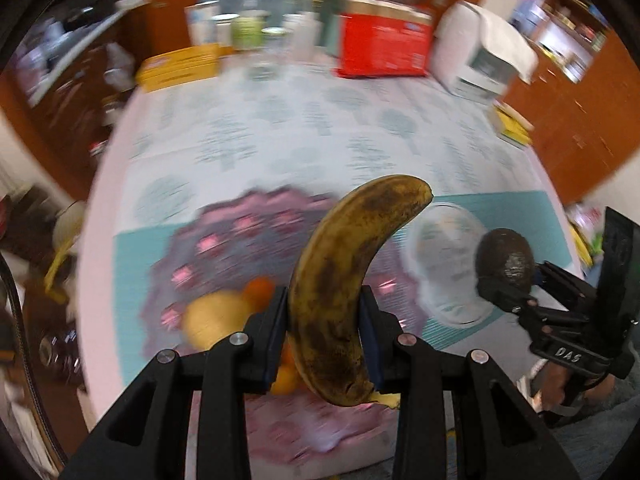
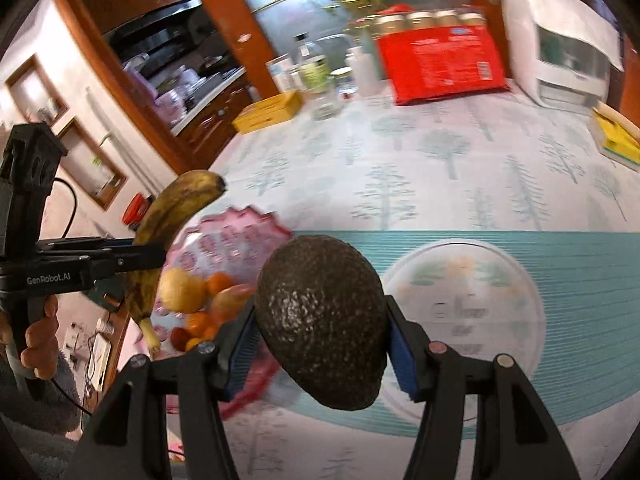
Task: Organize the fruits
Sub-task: 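Carry the held banana and avocado over the pink glass bowl with both tools, then lower the banana and avocado into the bowl and open both tools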
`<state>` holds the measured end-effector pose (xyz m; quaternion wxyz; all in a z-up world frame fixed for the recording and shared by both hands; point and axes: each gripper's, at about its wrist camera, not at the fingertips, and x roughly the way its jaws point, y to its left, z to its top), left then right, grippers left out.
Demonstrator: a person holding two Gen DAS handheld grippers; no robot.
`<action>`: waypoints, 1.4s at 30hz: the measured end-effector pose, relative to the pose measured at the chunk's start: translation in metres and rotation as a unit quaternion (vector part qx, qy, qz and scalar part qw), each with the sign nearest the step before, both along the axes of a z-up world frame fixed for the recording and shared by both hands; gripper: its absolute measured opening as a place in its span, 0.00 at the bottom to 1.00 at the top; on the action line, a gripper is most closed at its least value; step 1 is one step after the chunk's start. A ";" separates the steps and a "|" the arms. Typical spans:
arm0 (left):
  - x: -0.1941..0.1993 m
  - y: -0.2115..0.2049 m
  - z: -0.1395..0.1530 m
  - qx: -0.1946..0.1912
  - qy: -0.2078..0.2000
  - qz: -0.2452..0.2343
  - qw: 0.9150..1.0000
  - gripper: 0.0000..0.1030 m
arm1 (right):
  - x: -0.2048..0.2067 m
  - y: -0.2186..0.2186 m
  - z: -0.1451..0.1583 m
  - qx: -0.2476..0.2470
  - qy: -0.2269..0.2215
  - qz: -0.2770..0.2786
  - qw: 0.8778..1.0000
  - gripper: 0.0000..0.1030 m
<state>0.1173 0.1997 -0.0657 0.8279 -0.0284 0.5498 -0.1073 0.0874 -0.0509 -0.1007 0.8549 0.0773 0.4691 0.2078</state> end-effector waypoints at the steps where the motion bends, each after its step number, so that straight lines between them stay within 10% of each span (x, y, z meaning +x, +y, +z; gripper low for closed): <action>1: -0.007 0.013 -0.001 0.006 -0.002 0.014 1.000 0.31 | 0.000 0.008 -0.001 -0.001 0.002 0.006 1.000 0.57; 12: -0.052 0.114 -0.031 0.029 0.023 0.136 0.990 0.31 | -0.008 0.098 -0.021 -0.024 0.032 0.092 0.995 0.57; 27: -0.039 0.126 -0.082 -0.019 0.062 0.234 0.970 0.31 | -0.017 0.145 -0.039 -0.050 0.053 0.131 0.989 0.57; 42: -0.022 0.098 -0.099 0.000 0.069 0.229 0.971 0.34 | -0.018 0.146 -0.052 -0.078 0.071 0.136 0.985 0.57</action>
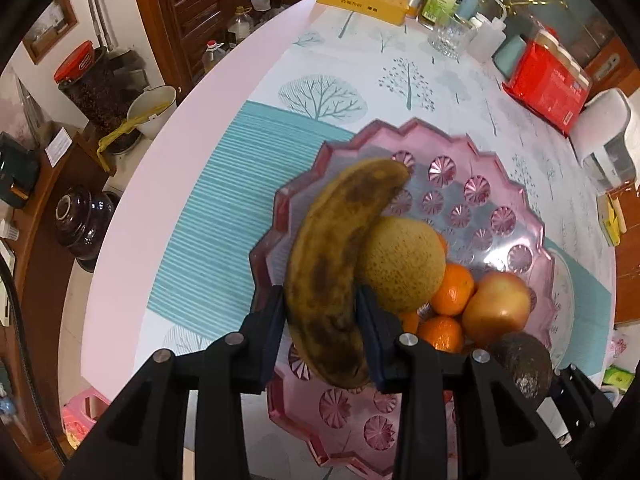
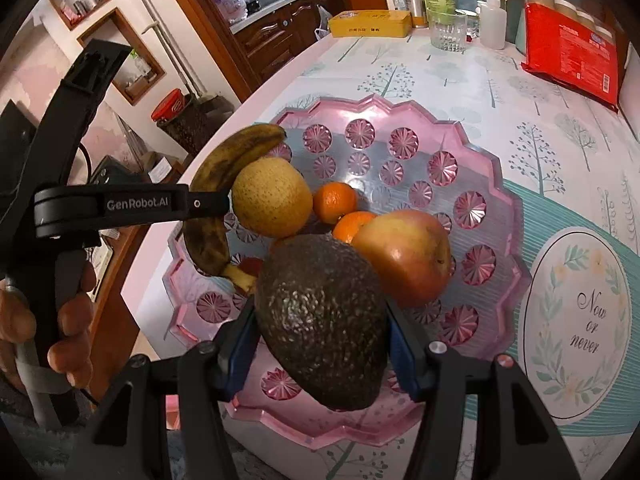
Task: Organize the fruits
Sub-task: 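Lower the banana and avocado into the bowl and open both tools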
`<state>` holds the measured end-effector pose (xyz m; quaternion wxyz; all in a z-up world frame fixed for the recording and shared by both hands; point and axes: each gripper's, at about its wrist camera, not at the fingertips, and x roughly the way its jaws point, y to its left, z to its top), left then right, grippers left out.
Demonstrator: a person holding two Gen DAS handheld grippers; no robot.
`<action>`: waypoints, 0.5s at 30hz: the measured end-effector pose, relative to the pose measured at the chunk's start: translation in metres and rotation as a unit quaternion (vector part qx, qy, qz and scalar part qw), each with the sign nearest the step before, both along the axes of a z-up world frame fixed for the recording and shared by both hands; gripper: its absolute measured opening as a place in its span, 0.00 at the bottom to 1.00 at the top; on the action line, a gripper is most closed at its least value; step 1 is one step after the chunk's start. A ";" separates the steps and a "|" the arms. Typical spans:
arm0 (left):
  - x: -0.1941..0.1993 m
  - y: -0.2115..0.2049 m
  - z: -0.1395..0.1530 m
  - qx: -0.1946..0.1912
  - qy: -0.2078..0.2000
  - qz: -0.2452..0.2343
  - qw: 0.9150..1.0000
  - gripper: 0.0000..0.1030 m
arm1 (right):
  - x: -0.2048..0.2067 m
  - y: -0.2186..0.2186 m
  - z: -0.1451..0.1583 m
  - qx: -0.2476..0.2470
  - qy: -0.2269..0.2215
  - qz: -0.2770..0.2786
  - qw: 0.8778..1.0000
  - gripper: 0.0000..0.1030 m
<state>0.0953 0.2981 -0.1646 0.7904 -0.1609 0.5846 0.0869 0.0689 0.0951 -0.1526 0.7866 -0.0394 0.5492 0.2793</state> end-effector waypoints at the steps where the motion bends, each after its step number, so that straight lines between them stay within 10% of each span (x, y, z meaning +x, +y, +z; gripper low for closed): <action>1: -0.001 -0.003 0.000 0.005 0.003 -0.005 1.000 0.37 | 0.000 0.000 -0.001 -0.004 0.004 0.000 1.000 0.57; 8: -0.015 -0.024 0.010 0.044 -0.008 -0.046 0.998 0.68 | -0.002 -0.008 0.006 0.006 -0.008 0.000 1.000 0.60; 15: -0.031 -0.041 0.022 0.072 -0.011 -0.082 0.994 0.75 | -0.009 -0.018 0.017 -0.002 -0.032 -0.007 0.999 0.64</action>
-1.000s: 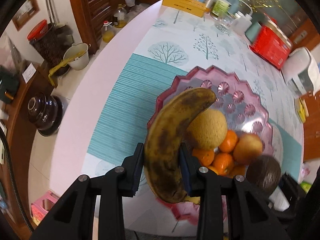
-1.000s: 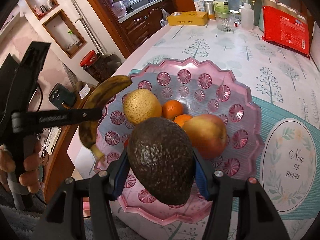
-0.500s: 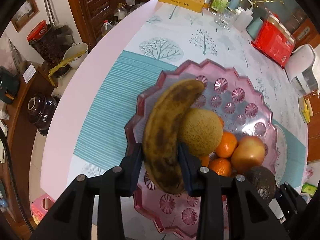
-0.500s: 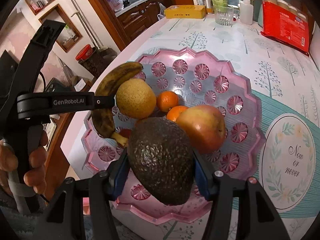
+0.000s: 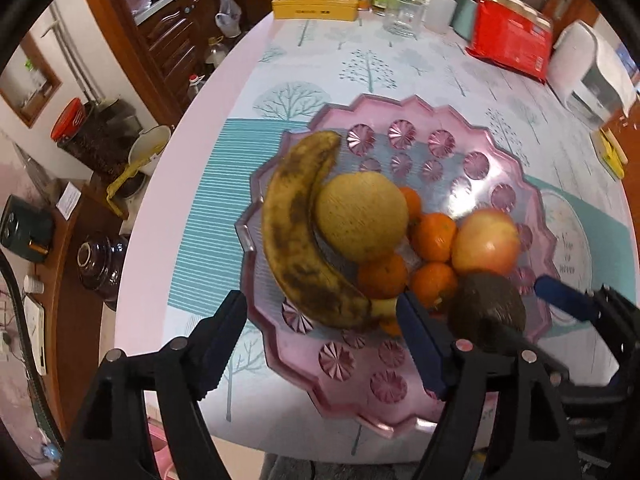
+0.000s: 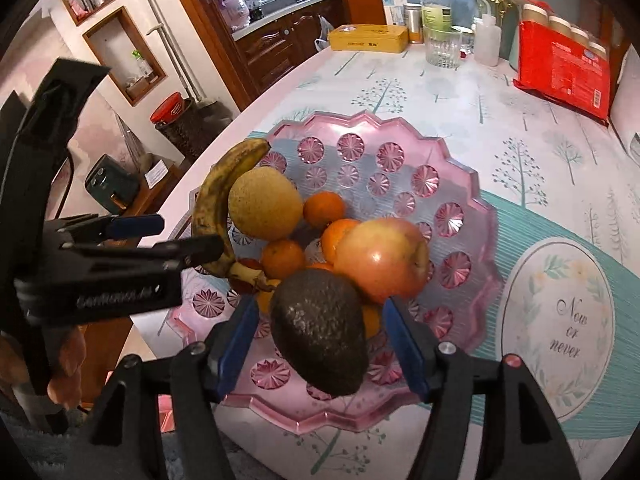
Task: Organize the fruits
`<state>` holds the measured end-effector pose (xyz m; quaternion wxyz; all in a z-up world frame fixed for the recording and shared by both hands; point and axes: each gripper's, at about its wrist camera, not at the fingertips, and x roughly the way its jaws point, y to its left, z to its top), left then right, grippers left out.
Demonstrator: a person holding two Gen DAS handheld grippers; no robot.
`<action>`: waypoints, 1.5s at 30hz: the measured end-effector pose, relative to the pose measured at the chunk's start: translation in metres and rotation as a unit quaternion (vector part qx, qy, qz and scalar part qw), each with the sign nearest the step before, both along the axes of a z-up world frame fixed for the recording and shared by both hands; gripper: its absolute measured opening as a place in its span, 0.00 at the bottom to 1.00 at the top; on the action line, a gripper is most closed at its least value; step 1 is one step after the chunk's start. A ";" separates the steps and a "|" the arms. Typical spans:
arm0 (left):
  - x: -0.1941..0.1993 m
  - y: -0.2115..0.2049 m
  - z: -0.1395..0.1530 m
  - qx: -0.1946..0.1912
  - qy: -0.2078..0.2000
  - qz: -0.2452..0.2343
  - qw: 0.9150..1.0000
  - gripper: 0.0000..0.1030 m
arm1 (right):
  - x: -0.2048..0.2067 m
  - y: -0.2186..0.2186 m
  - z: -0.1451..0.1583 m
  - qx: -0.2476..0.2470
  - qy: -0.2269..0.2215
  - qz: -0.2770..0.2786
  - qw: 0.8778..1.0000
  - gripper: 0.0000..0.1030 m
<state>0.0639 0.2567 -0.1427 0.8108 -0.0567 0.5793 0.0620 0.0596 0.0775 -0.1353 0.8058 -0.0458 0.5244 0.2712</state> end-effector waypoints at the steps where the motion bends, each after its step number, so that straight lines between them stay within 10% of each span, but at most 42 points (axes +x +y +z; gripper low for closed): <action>1: -0.003 -0.001 0.001 0.001 0.000 -0.004 1.000 0.76 | 0.000 -0.003 0.001 0.000 0.000 -0.005 1.000 0.64; 23: -0.036 -0.047 0.016 -0.014 -0.035 -0.098 0.994 0.84 | -0.044 -0.050 0.027 0.008 -0.035 -0.130 0.991 0.66; 45: -0.049 -0.122 0.112 -0.027 -0.112 -0.083 0.990 0.97 | -0.064 -0.138 0.116 -0.014 -0.103 -0.225 0.969 0.86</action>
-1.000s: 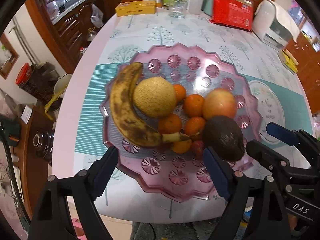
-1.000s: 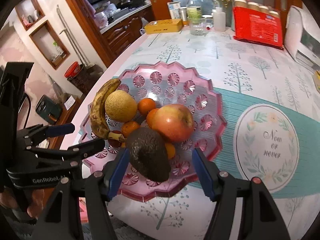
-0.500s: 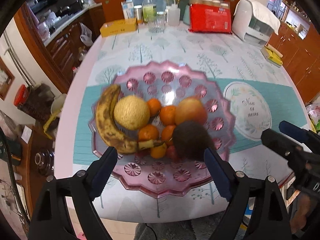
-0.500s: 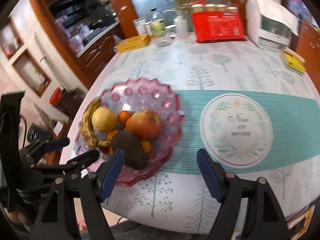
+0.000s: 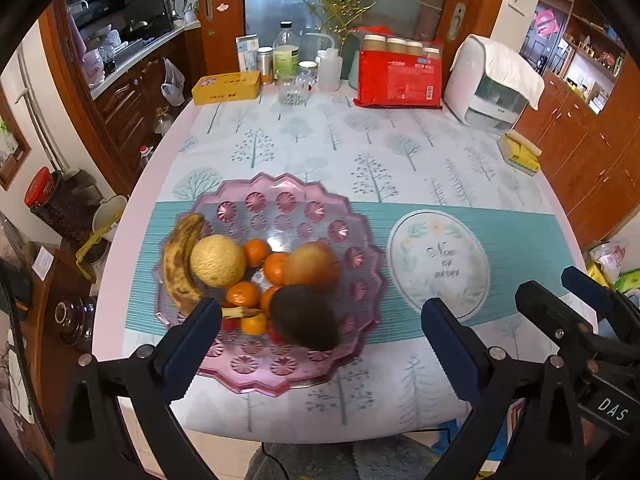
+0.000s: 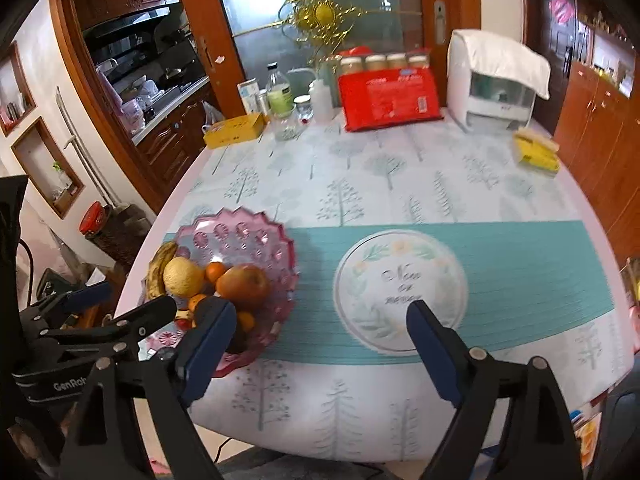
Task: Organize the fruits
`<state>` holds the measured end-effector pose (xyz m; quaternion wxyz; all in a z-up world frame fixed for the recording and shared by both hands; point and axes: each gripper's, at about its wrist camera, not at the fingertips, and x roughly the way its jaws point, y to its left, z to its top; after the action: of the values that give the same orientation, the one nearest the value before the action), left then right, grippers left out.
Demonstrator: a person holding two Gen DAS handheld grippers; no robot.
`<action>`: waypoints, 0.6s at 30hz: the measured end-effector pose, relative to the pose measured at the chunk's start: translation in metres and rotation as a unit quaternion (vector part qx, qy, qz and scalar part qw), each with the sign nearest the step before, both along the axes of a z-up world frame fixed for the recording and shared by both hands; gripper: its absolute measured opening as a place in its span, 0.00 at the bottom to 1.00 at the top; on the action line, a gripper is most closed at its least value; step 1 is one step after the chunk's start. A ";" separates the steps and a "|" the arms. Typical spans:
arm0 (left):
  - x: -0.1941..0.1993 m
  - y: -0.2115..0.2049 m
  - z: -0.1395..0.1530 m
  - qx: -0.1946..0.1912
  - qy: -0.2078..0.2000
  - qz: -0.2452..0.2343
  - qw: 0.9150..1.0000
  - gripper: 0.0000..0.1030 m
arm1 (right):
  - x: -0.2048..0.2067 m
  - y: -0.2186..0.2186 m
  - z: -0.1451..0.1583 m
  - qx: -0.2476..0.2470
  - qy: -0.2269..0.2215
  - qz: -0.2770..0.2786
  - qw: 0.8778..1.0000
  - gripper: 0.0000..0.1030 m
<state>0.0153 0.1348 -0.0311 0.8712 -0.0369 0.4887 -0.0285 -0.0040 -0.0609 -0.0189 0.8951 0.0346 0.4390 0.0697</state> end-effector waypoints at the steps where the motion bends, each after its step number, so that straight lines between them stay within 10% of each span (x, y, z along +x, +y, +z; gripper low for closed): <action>1: -0.001 -0.004 0.001 0.001 0.000 0.002 1.000 0.97 | 0.000 -0.002 0.001 -0.001 -0.001 -0.002 1.000 0.86; 18: 0.008 -0.030 0.006 0.006 -0.004 0.024 1.000 0.97 | 0.011 -0.026 0.003 0.000 0.005 0.015 1.000 0.86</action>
<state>0.0232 0.1050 -0.0250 0.8737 -0.0434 0.4844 -0.0043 0.0072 -0.0872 -0.0163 0.8917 0.0286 0.4439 0.0834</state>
